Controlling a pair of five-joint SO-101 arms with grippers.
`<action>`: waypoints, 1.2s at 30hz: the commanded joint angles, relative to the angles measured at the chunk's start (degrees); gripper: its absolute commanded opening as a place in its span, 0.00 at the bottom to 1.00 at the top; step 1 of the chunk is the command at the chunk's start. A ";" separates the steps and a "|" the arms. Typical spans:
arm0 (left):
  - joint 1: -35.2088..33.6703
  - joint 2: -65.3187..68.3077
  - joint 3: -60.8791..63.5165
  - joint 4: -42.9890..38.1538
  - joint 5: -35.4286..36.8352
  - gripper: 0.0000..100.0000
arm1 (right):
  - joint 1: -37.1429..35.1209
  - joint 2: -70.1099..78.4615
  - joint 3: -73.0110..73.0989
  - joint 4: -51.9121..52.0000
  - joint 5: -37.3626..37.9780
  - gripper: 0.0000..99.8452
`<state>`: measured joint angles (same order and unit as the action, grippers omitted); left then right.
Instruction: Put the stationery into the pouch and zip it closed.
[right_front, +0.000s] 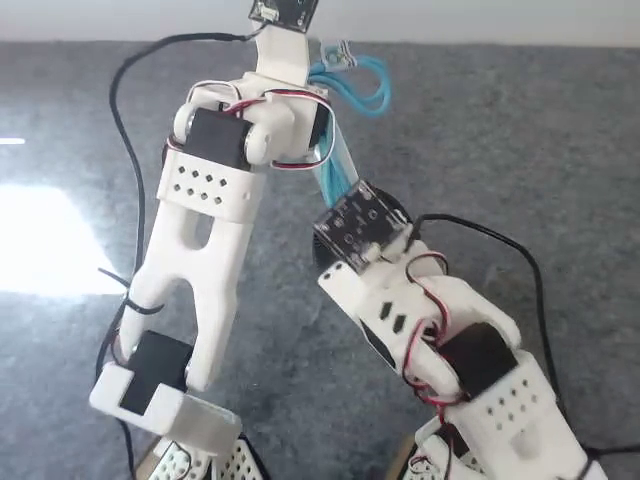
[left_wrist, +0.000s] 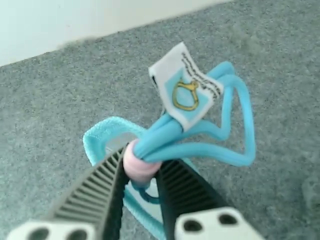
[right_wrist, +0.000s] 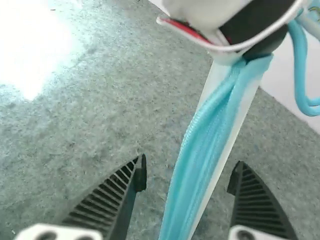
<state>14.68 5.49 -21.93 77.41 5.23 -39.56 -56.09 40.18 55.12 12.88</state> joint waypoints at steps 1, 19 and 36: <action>0.88 4.40 0.84 2.11 -0.88 0.01 | 0.75 5.58 -0.44 -4.53 -0.70 0.28; 0.88 4.40 1.80 1.14 -0.88 0.01 | 6.20 -2.24 -0.35 -4.26 -0.70 0.03; 1.05 4.40 3.12 0.88 -0.79 0.01 | 0.22 -2.42 -1.85 2.68 -1.93 0.20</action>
<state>14.68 5.49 -21.85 77.41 5.23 -38.59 -57.32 40.70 57.23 11.65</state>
